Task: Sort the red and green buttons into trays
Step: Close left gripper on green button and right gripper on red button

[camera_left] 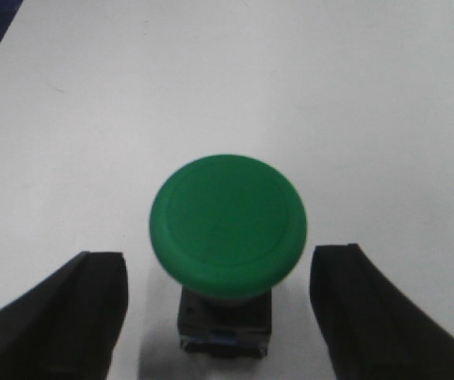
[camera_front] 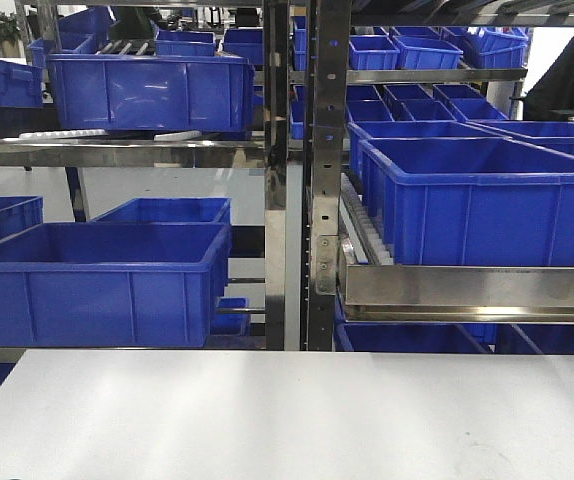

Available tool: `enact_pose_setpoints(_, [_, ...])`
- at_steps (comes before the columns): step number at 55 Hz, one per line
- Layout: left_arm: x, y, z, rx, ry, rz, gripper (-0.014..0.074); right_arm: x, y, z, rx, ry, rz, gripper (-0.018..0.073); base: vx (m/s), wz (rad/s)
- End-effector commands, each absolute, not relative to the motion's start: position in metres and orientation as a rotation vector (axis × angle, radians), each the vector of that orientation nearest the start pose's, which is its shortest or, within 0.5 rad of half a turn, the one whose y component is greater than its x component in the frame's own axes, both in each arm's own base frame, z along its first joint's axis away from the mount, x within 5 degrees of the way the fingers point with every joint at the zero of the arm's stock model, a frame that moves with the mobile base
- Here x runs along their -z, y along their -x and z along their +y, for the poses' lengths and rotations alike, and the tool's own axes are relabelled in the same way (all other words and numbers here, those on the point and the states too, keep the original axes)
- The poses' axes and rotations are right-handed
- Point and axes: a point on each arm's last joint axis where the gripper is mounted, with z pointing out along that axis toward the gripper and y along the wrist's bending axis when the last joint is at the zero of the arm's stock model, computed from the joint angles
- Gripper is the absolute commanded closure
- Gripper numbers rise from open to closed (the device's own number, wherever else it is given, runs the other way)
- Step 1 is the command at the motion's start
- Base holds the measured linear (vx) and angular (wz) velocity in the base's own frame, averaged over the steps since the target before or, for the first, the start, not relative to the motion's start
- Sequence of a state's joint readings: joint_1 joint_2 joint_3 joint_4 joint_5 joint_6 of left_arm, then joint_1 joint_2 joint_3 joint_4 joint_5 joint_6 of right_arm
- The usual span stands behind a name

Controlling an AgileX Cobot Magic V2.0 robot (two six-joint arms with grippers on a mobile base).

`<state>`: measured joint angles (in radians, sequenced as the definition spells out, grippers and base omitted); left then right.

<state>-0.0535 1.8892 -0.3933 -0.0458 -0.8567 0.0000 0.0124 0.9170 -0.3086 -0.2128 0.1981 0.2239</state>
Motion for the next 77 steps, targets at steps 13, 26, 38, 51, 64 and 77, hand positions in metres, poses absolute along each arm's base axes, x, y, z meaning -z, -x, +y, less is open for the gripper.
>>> enact_pose_setpoints(13, [-0.099,-0.276,-0.015,0.060,-0.018,1.947,0.0024,-0.220,-0.164,-0.001,0.024,-0.018,2.193,0.0046,0.00,0.00])
enact_pose_setpoints(26, [-0.093,-0.277,-0.015,0.056,-0.010,1.944,0.0169,-0.220,-0.164,-0.001,0.024,-0.018,2.193,0.0046,0.00,0.00])
enact_pose_setpoints(38, [-0.089,-0.276,-0.015,0.056,-0.012,1.965,0.0443,-0.220,-0.164,-0.001,0.027,-0.013,2.192,0.0046,0.00,0.00])
enact_pose_setpoints(51, [-0.102,-0.269,-0.015,0.061,-0.018,1.934,0.0604,-0.219,-0.163,-0.001,-0.001,-0.062,2.200,0.0048,0.00,0.00])
enact_pose_setpoints(64, [-0.132,-0.242,-0.013,0.081,0.008,1.887,0.0599,-0.212,-0.158,-0.001,-0.107,-0.299,2.293,0.0047,0.00,0.00])
enact_pose_setpoints(77, [-0.165,-0.226,-0.012,0.097,0.030,1.889,0.0599,-0.229,-0.172,-0.004,-0.022,-0.230,2.312,0.0047,0.00,0.00])
